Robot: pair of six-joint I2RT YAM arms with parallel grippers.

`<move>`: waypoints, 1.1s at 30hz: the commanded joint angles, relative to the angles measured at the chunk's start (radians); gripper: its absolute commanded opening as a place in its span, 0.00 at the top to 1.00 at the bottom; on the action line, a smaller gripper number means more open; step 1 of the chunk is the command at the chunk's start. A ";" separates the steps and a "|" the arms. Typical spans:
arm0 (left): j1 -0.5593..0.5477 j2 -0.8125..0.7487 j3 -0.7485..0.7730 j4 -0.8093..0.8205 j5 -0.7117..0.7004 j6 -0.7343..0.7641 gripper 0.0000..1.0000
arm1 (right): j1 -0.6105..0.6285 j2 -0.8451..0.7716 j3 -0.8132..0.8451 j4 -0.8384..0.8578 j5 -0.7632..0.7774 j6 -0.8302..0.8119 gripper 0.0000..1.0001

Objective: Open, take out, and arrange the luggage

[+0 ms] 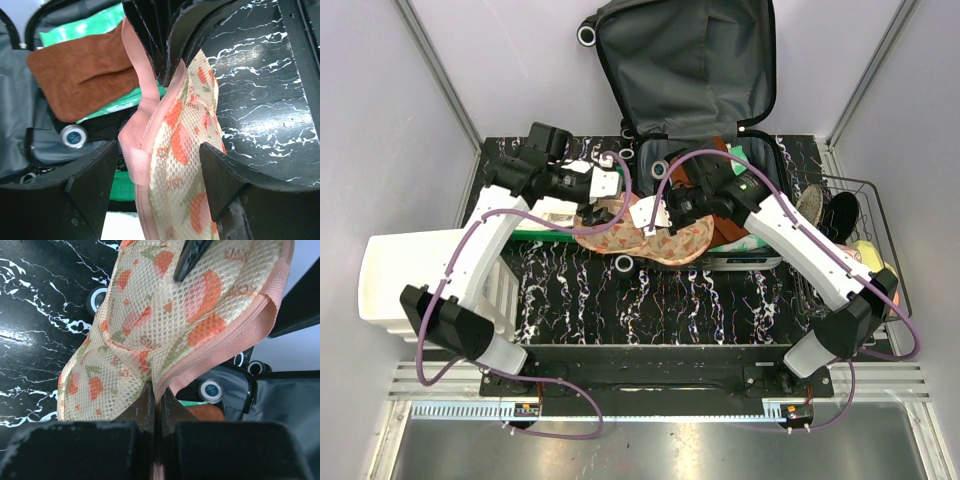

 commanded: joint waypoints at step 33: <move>0.417 0.284 0.143 -0.002 -0.184 0.936 1.00 | -0.096 -0.099 -0.144 0.359 0.119 0.473 0.04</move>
